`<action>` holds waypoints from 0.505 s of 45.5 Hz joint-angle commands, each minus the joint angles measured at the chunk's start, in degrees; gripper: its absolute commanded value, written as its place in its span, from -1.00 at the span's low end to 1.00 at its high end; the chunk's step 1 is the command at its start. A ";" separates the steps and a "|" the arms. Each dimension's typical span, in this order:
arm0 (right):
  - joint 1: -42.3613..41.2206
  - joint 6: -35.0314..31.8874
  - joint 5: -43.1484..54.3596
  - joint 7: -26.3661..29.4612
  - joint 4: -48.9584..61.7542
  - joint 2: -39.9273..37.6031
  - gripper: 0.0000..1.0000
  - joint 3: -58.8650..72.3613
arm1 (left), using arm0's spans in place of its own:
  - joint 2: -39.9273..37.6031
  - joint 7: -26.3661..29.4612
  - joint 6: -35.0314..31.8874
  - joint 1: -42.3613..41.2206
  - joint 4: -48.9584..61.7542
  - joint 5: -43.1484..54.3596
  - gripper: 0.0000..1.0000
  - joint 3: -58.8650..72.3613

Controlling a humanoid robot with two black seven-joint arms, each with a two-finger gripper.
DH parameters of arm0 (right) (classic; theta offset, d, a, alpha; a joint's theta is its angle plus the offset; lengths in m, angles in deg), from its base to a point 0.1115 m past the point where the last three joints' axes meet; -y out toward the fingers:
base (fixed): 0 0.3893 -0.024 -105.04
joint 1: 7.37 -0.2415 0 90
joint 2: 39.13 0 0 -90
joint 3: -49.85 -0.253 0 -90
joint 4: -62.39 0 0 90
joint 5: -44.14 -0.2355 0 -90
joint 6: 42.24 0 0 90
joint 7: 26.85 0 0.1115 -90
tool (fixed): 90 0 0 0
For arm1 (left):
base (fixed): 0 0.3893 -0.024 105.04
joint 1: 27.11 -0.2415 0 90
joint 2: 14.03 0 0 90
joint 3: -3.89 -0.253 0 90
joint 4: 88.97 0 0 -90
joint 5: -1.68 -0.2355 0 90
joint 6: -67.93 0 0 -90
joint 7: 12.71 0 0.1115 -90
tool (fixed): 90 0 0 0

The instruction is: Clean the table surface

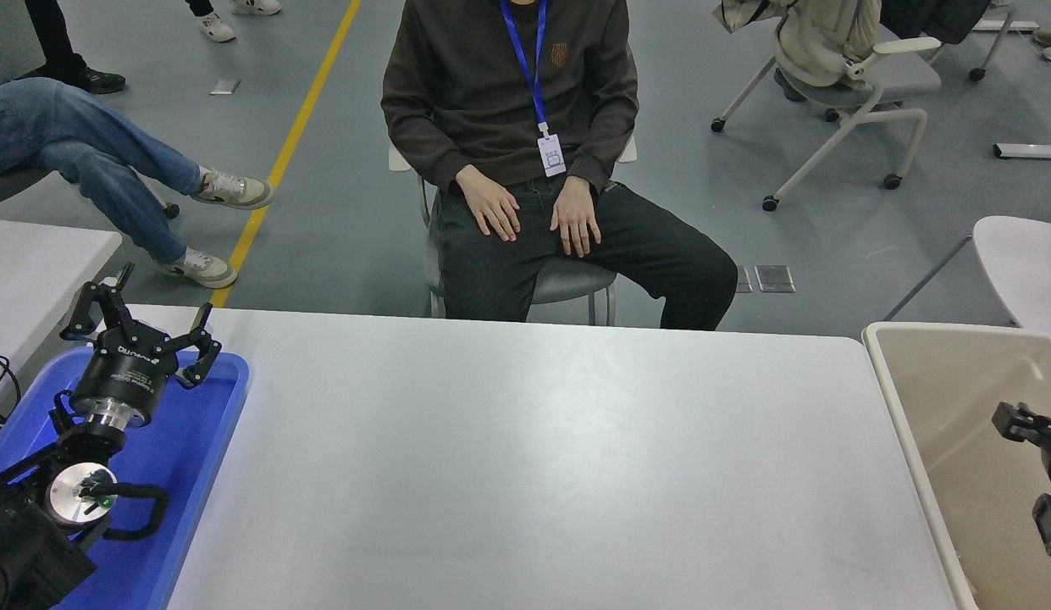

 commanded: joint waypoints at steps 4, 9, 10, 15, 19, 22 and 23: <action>-1.30 -0.18 -15.87 -0.02 0.92 0.09 1.00 -2.53 | 0.00 0.00 0.00 0.00 0.01 0.00 1.00 0.00; -2.61 -0.18 -20.27 0.24 0.13 -0.53 1.00 -3.32 | 0.00 0.00 0.00 0.00 0.01 0.00 1.00 0.00; -3.05 -0.18 -21.06 0.24 -0.31 -0.70 1.00 -3.93 | 0.00 0.00 0.00 0.00 0.01 0.00 1.00 0.00; -5.43 -0.54 -24.93 0.33 -4.69 -3.16 1.00 -9.55 | 0.00 0.00 0.00 0.00 0.01 0.00 1.00 0.00; -6.66 -0.71 -25.81 0.33 -9.00 -6.32 1.00 -15.00 | 0.00 0.00 0.00 0.00 -0.08 0.00 1.00 0.00; -7.45 -0.98 -25.90 0.33 -13.13 -8.61 1.00 -19.92 | 0.00 0.00 0.00 0.00 0.01 0.00 1.00 0.00; -7.63 -1.06 -25.90 0.33 -14.53 -9.48 1.00 -21.85 | 0.00 0.00 0.00 0.00 0.01 0.00 1.00 0.00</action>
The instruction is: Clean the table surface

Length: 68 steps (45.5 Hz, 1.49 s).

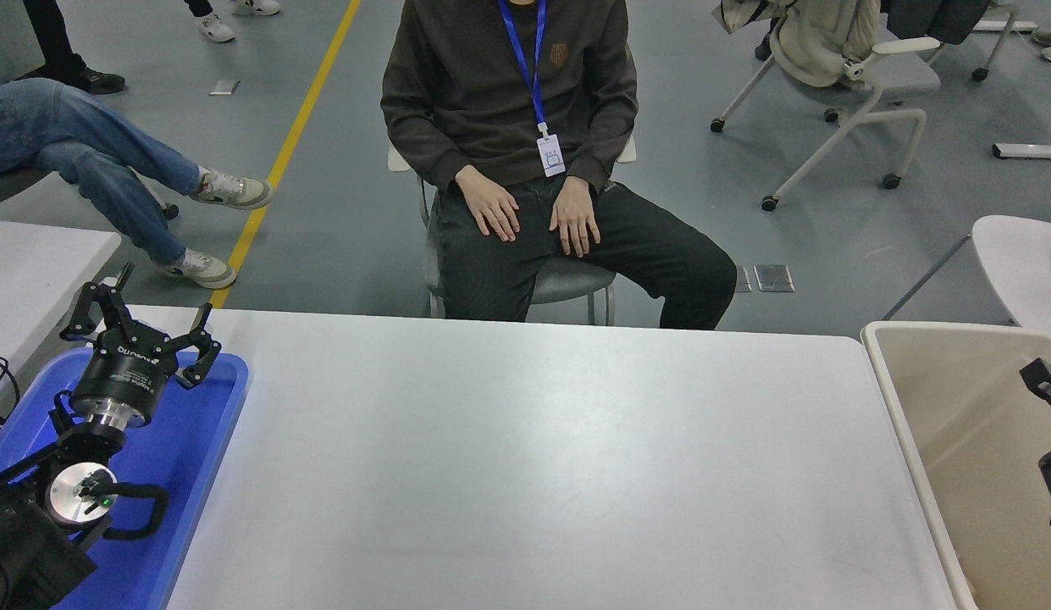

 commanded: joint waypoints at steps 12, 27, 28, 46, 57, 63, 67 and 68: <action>-0.30 -0.88 -4.84 0.09 -23.06 -10.65 1.00 -35.59 | 0.00 0.00 0.00 0.00 0.02 0.00 1.00 0.00; 10.77 -5.88 -4.93 -0.62 -40.11 -9.77 1.00 -64.78 | 0.00 0.00 0.00 0.00 0.02 0.00 1.00 0.00; 11.65 -7.11 -4.93 -0.62 -40.90 -9.33 1.00 -65.58 | 0.00 0.00 0.00 0.00 0.02 0.00 1.00 0.00; 18.25 -20.83 -4.84 -0.62 -41.44 4.20 1.00 -81.49 | 0.00 0.00 0.00 0.00 0.02 0.00 1.00 0.00; 18.25 -21.19 -4.75 -5.79 -41.35 9.21 1.00 -83.25 | 0.00 0.00 0.00 0.00 0.02 0.00 1.00 0.00; 18.33 -21.27 -3.70 -14.49 -41.44 11.06 1.00 -84.74 | 0.00 -0.08 0.00 0.00 0.02 0.00 1.00 0.00; 18.33 -21.36 -3.61 -18.10 -41.44 11.15 1.00 -83.87 | 0.00 0.00 0.00 0.00 0.02 0.00 1.00 0.00; 18.33 -21.36 -3.61 -18.46 -41.44 11.24 1.00 -83.87 | 0.00 0.00 0.00 0.00 0.02 0.00 1.00 0.00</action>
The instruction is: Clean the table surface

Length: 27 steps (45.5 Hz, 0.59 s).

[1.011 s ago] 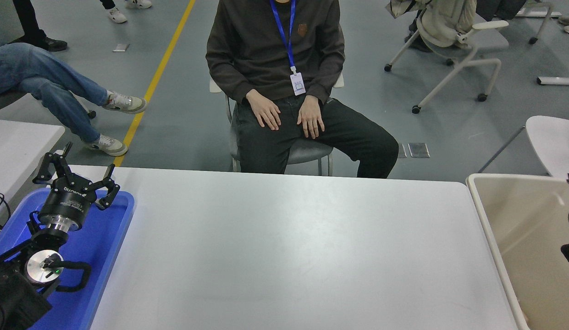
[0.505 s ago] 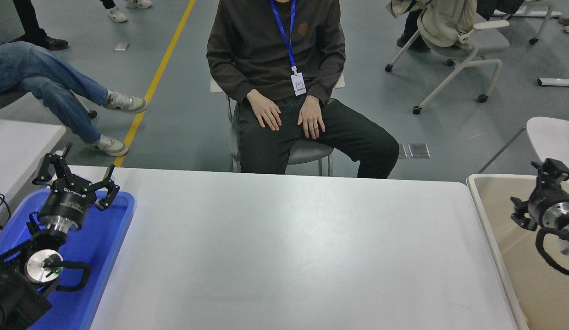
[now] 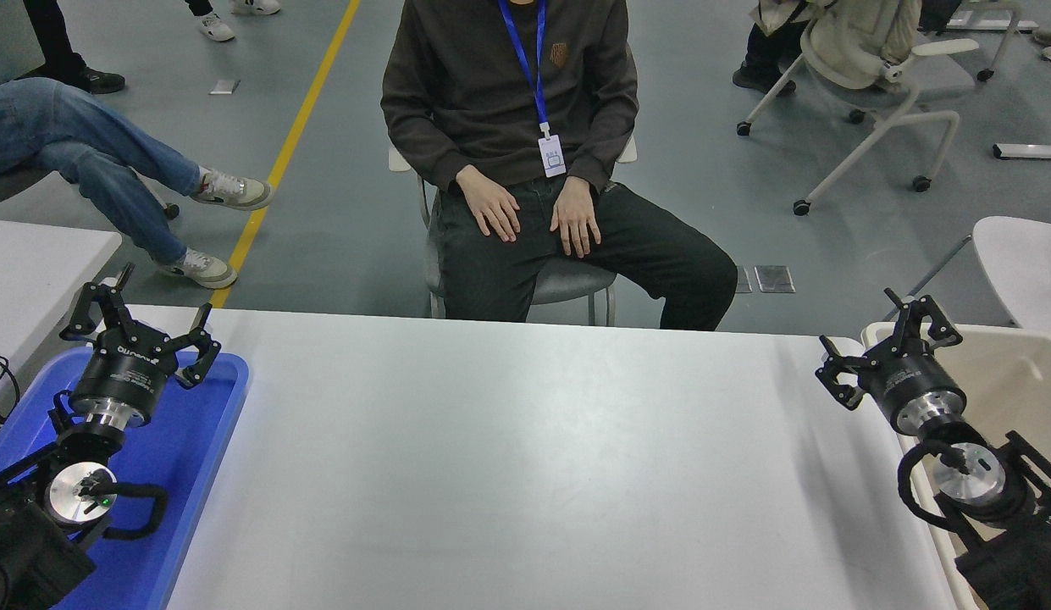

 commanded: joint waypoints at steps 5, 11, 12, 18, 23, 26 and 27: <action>0.59 -0.70 1.80 -9.28 -0.30 3.07 1.00 -0.83 | 0.00 -0.08 0.00 0.00 0.00 0.00 1.00 0.00; 0.68 -0.70 2.33 -9.28 -0.30 4.13 1.00 -0.83 | 0.00 0.01 0.00 0.00 0.00 0.00 1.00 0.00; 0.59 -0.70 2.33 -9.36 -0.39 4.30 1.00 -0.83 | 0.00 -0.08 0.00 0.00 0.00 0.00 1.00 0.00; 0.68 -0.61 4.60 -13.13 -2.06 5.18 1.00 -0.74 | 0.00 -0.08 0.00 0.00 0.00 0.00 1.00 0.00; 0.59 0.01 11.71 -14.46 -2.41 5.10 1.00 -0.74 | 0.00 -0.08 0.00 0.00 0.00 0.00 1.00 0.00; 0.50 0.36 13.92 -14.55 -2.24 5.10 1.00 -0.83 | 0.00 0.01 0.00 0.00 0.00 0.00 1.00 0.00; 0.50 0.36 14.28 -14.64 -2.32 5.10 1.00 -0.83 | 0.00 -0.08 0.00 0.00 0.00 0.00 1.00 0.00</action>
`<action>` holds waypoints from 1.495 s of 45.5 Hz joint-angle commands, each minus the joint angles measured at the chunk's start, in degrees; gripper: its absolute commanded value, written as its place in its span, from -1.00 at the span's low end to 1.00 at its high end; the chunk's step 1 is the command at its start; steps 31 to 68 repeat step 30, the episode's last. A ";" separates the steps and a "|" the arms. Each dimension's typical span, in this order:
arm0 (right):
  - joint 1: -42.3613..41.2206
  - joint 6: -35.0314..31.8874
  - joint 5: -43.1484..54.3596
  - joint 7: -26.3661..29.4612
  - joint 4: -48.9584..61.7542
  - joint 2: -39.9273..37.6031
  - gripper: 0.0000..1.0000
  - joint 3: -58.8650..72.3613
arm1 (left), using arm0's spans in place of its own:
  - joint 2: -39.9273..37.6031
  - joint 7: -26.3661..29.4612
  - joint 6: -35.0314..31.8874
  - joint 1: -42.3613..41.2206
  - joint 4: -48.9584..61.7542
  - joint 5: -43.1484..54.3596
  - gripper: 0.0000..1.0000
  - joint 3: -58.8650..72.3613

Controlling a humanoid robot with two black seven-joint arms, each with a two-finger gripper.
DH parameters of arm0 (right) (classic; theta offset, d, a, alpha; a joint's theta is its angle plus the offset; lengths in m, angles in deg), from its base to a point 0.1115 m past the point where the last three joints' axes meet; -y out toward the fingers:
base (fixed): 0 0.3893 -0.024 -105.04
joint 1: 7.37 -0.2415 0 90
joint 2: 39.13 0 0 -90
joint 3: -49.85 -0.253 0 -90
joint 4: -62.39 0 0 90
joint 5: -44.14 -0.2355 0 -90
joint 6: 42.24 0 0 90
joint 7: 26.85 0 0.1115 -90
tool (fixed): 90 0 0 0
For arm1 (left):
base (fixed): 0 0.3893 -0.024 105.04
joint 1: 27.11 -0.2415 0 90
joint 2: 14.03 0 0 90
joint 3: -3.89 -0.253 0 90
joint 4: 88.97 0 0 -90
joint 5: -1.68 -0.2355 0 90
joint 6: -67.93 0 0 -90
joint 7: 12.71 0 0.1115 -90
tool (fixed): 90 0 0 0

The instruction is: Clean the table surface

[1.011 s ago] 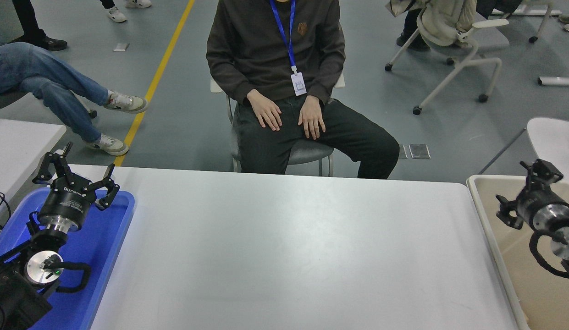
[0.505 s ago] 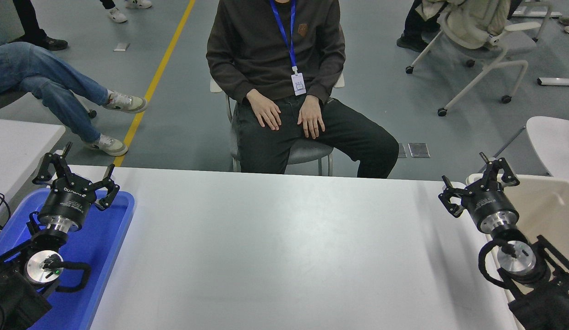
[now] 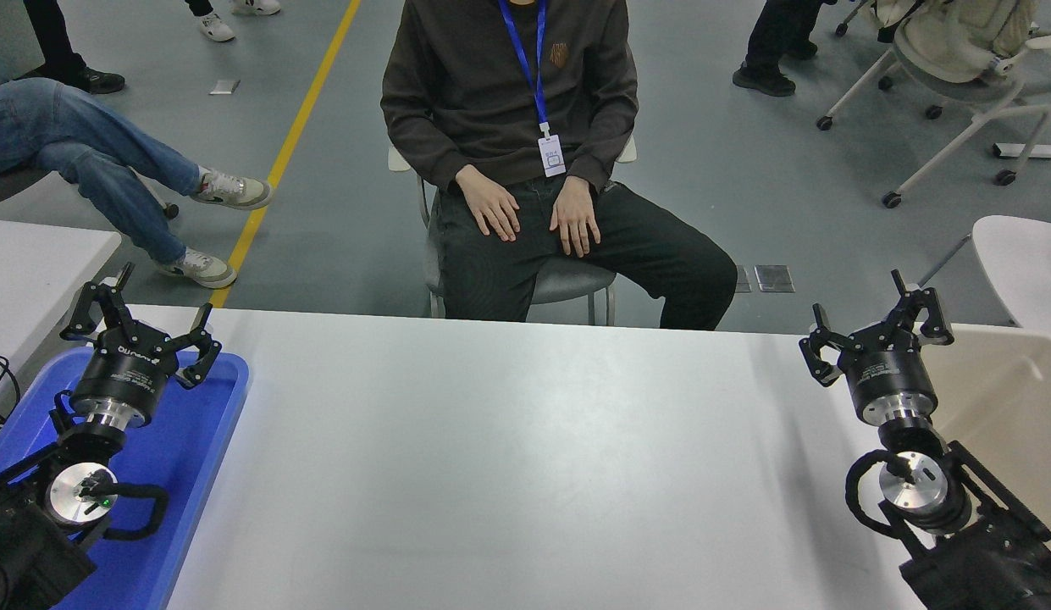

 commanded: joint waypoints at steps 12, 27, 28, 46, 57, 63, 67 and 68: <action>0.70 0.72 14.36 -2.98 -0.51 0.70 1.00 0.99 | 0.00 0.06 0.00 0.00 0.00 0.00 1.00 0.00; 1.49 3.44 19.29 -5.70 -0.51 0.70 1.00 1.52 | 0.00 0.06 0.00 0.00 0.00 0.00 1.00 0.00; 1.49 3.44 19.21 -5.70 -0.51 0.70 1.00 1.44 | 0.00 0.06 0.00 0.00 0.00 0.00 1.00 0.00; 1.58 3.44 19.20 -5.70 -0.51 0.70 1.00 1.35 | 0.00 -0.03 0.00 0.00 -0.09 0.00 1.00 0.00; 1.58 3.44 19.20 -5.70 -0.51 0.70 1.00 1.35 | 0.00 -0.03 0.00 0.00 -0.09 0.00 1.00 0.00; 1.58 3.44 19.20 -5.70 -0.51 0.70 1.00 1.35 | 0.00 -0.03 0.00 0.00 -0.09 0.00 1.00 0.00; 1.58 3.44 19.20 -5.70 -0.51 0.70 1.00 1.35 | 0.00 -0.03 0.00 0.00 -0.09 0.00 1.00 0.00; 1.58 3.44 19.20 -5.70 -0.51 0.70 1.00 1.35 | 0.00 -0.03 0.00 0.00 -0.09 0.00 1.00 0.00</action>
